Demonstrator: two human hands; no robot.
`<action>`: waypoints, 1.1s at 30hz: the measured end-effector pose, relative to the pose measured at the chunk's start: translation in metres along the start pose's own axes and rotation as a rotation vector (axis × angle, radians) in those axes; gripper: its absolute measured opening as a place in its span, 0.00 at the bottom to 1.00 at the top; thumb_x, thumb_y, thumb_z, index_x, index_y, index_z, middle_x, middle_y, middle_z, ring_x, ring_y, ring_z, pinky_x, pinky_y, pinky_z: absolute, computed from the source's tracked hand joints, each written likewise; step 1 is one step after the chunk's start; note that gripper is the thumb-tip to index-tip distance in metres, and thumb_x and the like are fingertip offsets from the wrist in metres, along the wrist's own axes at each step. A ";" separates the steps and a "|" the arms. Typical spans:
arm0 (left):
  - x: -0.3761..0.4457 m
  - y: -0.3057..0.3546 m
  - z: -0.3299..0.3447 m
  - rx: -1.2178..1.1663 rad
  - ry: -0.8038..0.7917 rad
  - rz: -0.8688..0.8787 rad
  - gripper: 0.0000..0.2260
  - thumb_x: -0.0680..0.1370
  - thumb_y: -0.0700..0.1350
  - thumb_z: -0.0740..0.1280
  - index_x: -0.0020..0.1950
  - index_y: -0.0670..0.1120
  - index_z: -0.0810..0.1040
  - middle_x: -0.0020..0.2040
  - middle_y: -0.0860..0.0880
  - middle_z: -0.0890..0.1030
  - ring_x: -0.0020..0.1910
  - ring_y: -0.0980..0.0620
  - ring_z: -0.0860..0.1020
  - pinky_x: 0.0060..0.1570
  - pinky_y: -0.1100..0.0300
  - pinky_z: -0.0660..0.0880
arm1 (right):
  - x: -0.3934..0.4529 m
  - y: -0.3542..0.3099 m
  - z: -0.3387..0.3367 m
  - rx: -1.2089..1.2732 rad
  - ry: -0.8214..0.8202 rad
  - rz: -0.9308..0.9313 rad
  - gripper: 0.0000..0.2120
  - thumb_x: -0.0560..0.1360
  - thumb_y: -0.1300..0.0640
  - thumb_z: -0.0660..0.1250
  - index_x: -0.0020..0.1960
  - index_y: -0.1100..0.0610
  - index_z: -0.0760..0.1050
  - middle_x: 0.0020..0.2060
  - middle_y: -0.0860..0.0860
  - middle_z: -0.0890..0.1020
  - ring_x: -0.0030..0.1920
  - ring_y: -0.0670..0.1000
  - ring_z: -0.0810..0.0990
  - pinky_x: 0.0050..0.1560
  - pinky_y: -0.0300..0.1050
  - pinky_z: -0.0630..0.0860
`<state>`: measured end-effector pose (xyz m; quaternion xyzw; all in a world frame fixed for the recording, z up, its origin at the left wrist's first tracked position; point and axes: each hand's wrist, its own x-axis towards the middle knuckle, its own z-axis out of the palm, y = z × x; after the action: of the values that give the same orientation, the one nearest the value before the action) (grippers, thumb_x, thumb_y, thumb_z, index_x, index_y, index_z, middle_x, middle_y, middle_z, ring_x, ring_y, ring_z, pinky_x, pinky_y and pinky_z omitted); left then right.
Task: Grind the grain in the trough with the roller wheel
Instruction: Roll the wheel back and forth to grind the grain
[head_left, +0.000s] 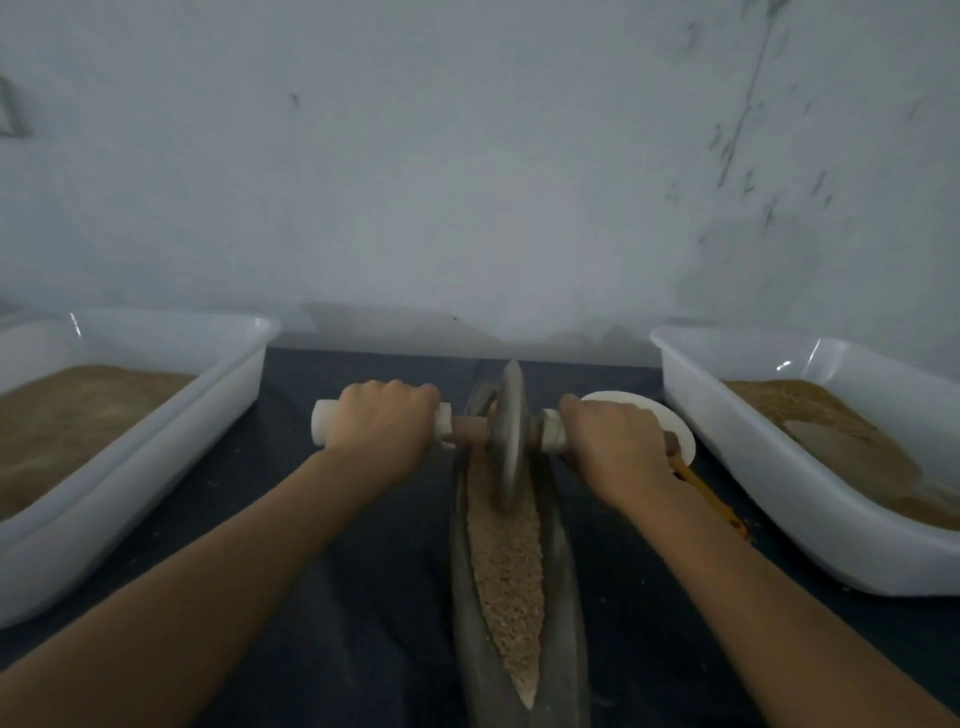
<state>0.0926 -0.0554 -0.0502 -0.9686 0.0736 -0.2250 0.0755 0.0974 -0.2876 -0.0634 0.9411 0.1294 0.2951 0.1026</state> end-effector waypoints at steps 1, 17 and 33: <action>0.004 0.001 -0.001 0.000 -0.007 -0.001 0.10 0.74 0.49 0.66 0.44 0.52 0.64 0.45 0.50 0.79 0.43 0.46 0.78 0.38 0.54 0.67 | 0.003 0.000 0.003 0.009 -0.014 0.024 0.10 0.74 0.52 0.68 0.50 0.52 0.69 0.41 0.52 0.81 0.39 0.54 0.80 0.25 0.44 0.49; -0.076 0.007 -0.037 0.052 0.066 0.167 0.16 0.60 0.47 0.77 0.39 0.50 0.72 0.33 0.52 0.77 0.29 0.49 0.77 0.29 0.58 0.66 | -0.078 0.003 -0.037 0.100 -0.015 -0.102 0.26 0.48 0.54 0.82 0.33 0.49 0.65 0.24 0.46 0.72 0.22 0.48 0.70 0.25 0.34 0.45; -0.092 0.005 -0.051 -0.018 0.033 0.175 0.18 0.65 0.53 0.75 0.42 0.56 0.65 0.36 0.54 0.75 0.32 0.52 0.74 0.33 0.58 0.67 | -0.086 -0.006 -0.071 0.171 -0.167 -0.057 0.24 0.58 0.51 0.79 0.39 0.44 0.63 0.32 0.44 0.73 0.31 0.46 0.73 0.28 0.36 0.52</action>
<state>-0.0126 -0.0499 -0.0452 -0.9553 0.1612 -0.2327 0.0847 -0.0128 -0.3001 -0.0533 0.9637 0.1717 0.2004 0.0406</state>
